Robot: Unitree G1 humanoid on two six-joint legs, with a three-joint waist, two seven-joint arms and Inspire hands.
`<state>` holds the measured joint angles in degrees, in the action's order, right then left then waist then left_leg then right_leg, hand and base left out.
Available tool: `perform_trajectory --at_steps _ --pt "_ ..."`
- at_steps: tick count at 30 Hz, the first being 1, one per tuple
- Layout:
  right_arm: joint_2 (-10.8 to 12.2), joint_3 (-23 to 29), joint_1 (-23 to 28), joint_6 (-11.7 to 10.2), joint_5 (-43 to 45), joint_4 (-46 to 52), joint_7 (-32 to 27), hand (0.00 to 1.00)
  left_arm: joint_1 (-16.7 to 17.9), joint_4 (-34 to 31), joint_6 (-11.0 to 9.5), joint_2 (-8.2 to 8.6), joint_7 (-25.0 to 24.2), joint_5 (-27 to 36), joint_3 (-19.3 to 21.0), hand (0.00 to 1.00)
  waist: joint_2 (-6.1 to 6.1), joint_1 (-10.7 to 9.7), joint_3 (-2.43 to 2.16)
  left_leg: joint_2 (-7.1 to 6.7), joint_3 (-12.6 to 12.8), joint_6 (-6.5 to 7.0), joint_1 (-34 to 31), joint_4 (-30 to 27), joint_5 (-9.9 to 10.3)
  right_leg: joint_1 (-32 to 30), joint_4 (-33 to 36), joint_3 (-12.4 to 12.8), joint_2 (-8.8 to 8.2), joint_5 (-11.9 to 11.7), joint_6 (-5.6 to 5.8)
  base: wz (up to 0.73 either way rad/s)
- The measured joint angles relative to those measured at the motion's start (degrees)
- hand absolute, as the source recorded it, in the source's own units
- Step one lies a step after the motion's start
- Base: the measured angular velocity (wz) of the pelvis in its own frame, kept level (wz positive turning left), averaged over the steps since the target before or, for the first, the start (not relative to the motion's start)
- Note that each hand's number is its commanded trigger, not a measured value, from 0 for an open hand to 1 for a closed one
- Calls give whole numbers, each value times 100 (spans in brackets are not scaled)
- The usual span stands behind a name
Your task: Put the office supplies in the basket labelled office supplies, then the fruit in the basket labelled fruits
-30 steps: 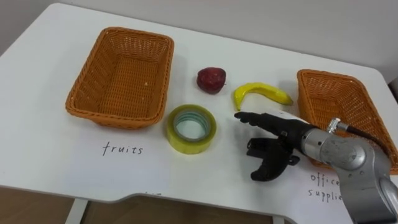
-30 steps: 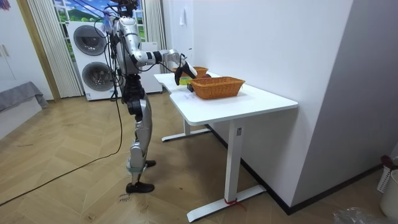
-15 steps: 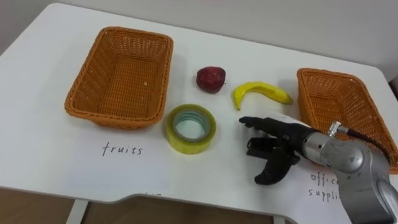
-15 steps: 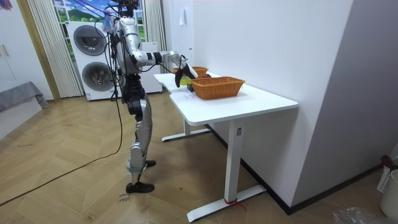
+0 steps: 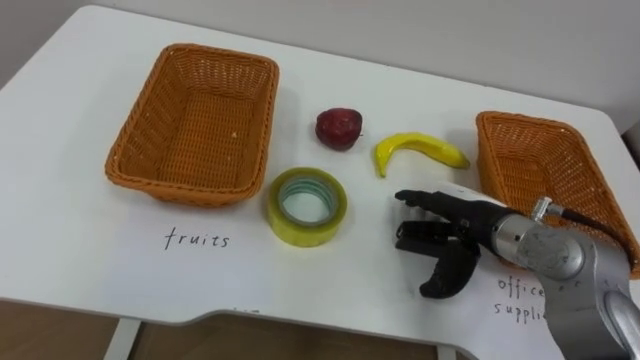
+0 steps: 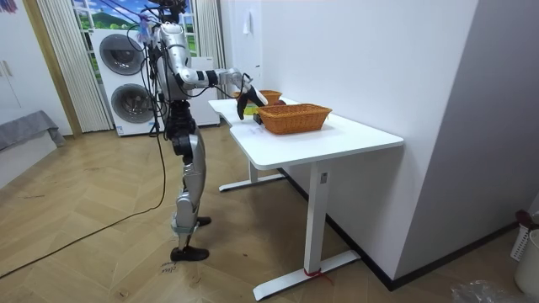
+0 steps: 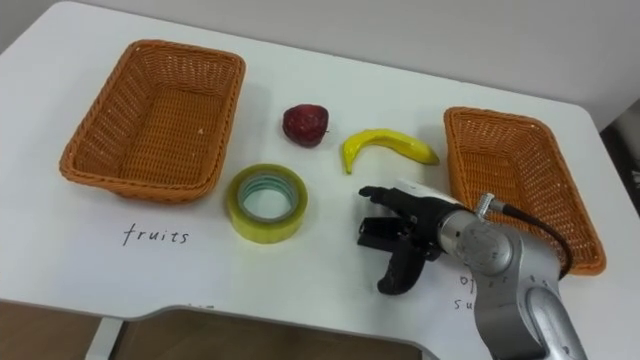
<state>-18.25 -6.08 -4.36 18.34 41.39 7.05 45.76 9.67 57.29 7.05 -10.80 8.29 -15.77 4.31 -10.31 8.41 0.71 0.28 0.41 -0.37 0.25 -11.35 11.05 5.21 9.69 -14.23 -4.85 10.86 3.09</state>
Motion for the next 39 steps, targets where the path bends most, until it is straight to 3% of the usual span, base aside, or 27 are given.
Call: perform_trajectory --at_steps 26,27,39 --pt "1 1 0 5 62 1 8 0 1 -12 0 -1 0 -4 0 0 -7 -2 -4 -2 -15 0 -3 3 0 0 0 -2 1 0 0 0" --pt "1 1 0 5 118 1 11 100 1 -12 0 -1 0 -4 0 0 -6 0 -3 -2 -15 0 -3 3 0 0 1 -2 0 0 0 0" --pt "7 0 17 4 508 47 -266 100 3 -57 0 -1 8 -1 -13 0 9 57 3 -2 26 0 15 -5 0 0 -2 73 2 0 0 -1"
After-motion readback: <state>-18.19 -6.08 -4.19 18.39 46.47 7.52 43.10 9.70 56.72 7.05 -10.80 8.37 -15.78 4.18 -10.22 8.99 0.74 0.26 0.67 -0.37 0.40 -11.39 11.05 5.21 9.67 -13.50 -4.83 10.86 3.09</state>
